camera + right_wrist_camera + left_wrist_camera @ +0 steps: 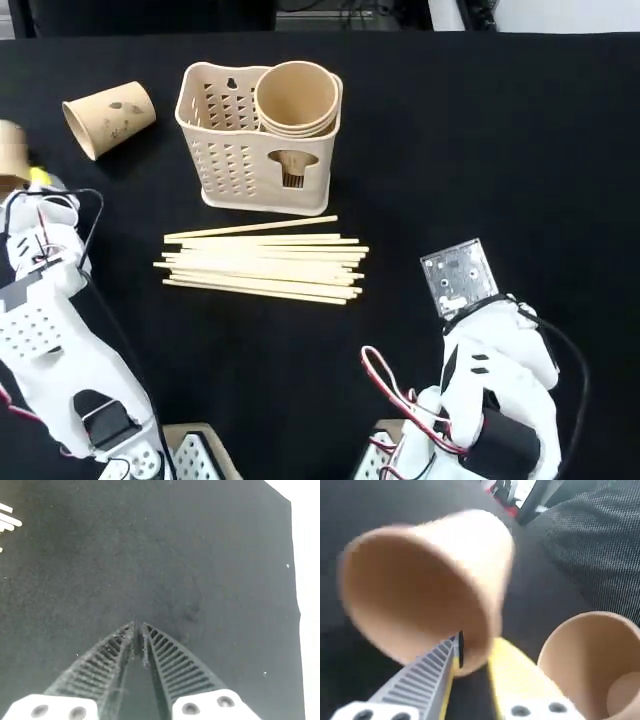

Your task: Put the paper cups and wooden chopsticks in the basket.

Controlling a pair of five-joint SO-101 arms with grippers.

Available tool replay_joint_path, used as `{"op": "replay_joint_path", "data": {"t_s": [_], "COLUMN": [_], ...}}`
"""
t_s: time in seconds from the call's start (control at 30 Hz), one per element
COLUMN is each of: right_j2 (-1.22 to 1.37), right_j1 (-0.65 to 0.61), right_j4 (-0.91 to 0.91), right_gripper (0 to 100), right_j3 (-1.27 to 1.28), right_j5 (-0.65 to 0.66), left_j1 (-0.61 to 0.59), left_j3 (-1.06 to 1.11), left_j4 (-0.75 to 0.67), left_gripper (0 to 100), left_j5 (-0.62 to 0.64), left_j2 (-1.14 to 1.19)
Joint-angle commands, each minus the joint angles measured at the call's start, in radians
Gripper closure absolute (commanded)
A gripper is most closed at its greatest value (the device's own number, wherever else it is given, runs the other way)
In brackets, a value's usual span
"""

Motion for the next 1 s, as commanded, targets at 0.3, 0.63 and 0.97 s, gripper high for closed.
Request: {"op": "replay_joint_path", "data": {"t_s": [0.3, 0.63, 0.97], "right_j2": [0.013, 0.013, 0.013], "right_j1": [0.009, 0.006, 0.006], "right_j4": [-0.006, -0.006, -0.005], "right_gripper": [98.5, 98.5, 98.5], "right_j3": [-0.012, -0.01, -0.01], "right_j5": [0.003, 0.003, 0.003], "left_j1": [0.013, 0.007, 0.018], "left_j3": [0.369, 0.748, 0.47], "left_j4": [-0.252, -0.232, 1.1], "left_gripper": [97, 97, 97], "left_j5": [0.005, -0.249, -0.634], "left_j2": [-0.299, -0.825, -1.626]}}
